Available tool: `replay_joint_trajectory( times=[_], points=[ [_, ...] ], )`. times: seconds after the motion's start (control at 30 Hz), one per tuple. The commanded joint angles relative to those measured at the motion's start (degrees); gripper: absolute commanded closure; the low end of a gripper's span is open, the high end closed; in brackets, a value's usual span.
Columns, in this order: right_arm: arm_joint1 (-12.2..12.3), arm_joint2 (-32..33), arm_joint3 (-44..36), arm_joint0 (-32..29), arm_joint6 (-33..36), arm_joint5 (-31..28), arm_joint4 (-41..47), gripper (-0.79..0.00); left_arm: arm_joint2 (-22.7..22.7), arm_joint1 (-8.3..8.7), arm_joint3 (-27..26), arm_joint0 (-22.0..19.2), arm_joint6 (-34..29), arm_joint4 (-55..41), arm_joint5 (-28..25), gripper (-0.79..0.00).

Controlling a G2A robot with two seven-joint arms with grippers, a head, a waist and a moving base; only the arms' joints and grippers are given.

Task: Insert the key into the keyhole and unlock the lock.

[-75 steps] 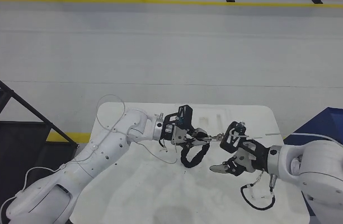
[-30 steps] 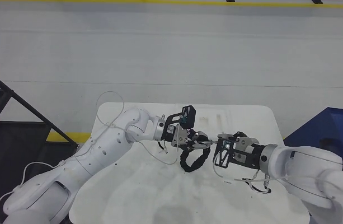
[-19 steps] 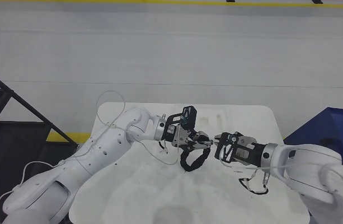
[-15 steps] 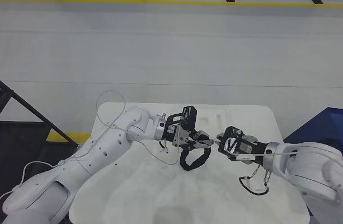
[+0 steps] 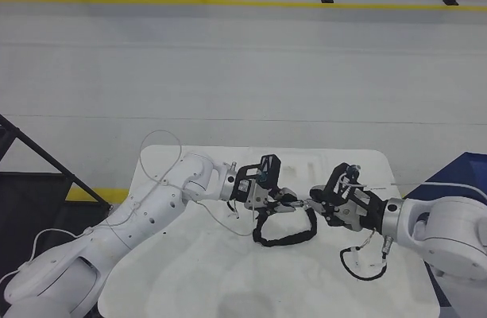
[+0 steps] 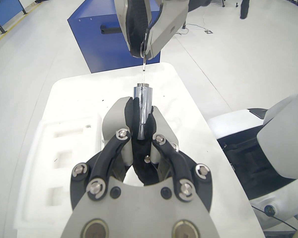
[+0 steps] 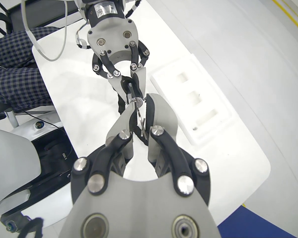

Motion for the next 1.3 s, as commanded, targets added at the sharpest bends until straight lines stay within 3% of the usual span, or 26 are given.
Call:
replay_joint_trajectory(
  times=[0.0, 0.53, 0.9, 1.0, 1.03, 1.07, 1.27],
  points=[
    [0.0, 0.4, -0.1, 0.0, -0.5, 0.2, 0.9, -0.785, 0.1, 0.00, 0.6, 0.0, 0.3, 0.6, 0.0, 0.000],
    [0.3, 6.0, -1.0, -4.5, -7.4, -0.3, 2.5, -0.785, 0.5, -1.13, 8.9, 3.0, -3.4, 6.9, 4.0, 0.000],
    [0.3, 6.4, -0.4, -6.1, -9.3, -1.6, 2.6, -0.785, 4.7, -4.71, 17.7, 3.1, -4.5, 8.4, 3.2, 0.000],
    [0.3, 6.3, -0.2, -6.0, -9.7, -1.7, 2.8, -0.785, 6.1, -6.03, 20.3, 2.5, -5.4, 9.0, 2.5, -0.456],
    [0.3, 6.1, -0.2, -6.0, -9.7, -1.6, 2.9, -0.785, 6.4, -6.47, 21.1, 2.4, -5.2, 8.5, 1.9, -0.656],
    [0.3, 5.9, -0.1, -5.8, -9.7, -1.7, 3.0, -0.785, 6.8, -6.89, 22.1, 2.1, -5.6, 8.3, 1.4, -0.785],
    [0.0, 3.6, 2.1, -3.9, -10.7, -3.4, 4.3, -0.785, 7.5, -8.79, 23.9, 0.6, -4.2, 6.9, 0.0, -0.785]
  ],
)
